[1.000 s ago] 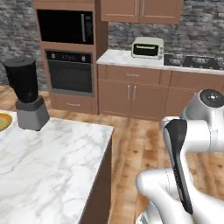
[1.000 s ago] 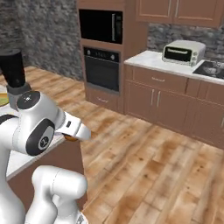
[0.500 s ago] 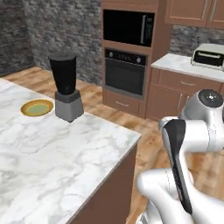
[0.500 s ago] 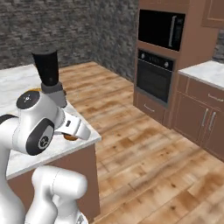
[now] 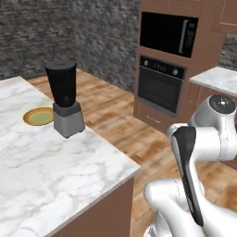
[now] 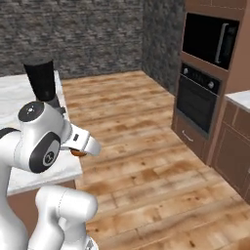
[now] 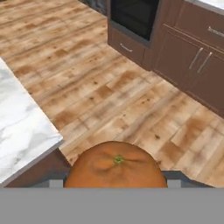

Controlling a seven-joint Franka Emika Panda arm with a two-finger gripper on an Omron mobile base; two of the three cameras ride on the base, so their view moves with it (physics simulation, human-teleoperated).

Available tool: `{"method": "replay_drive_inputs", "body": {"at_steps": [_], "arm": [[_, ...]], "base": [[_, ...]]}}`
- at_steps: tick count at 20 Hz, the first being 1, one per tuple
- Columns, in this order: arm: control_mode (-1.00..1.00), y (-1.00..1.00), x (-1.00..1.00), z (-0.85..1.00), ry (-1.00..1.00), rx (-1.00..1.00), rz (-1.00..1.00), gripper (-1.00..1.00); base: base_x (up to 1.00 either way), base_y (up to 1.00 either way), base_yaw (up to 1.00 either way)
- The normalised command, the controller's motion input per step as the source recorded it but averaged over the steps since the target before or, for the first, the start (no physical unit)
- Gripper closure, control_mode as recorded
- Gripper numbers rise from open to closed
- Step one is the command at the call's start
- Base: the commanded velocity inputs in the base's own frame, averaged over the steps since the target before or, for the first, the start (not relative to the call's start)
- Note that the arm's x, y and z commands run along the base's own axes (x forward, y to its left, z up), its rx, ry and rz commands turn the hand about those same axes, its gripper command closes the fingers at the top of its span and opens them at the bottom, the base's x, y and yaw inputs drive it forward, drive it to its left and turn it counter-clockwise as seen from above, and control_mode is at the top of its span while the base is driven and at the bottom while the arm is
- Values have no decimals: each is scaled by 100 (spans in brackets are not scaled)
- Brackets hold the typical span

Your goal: Pick the tangerine and orange from the fridge and place them on the plate next to the blender to make a fruit smoothie.

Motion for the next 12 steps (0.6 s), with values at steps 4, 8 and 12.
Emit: {"method": "replay_drive_inputs", "body": {"at_steps": [4, 8, 12], "arm": [[100, 0, 0, 0, 0, 0, 0, 100], [100, 0, 0, 0, 0, 0, 0, 100], [100, 0, 0, 0, 0, 0, 0, 100]], "base": [[90, -99, 42], [83, -96, 43], [82, -93, 44]]}}
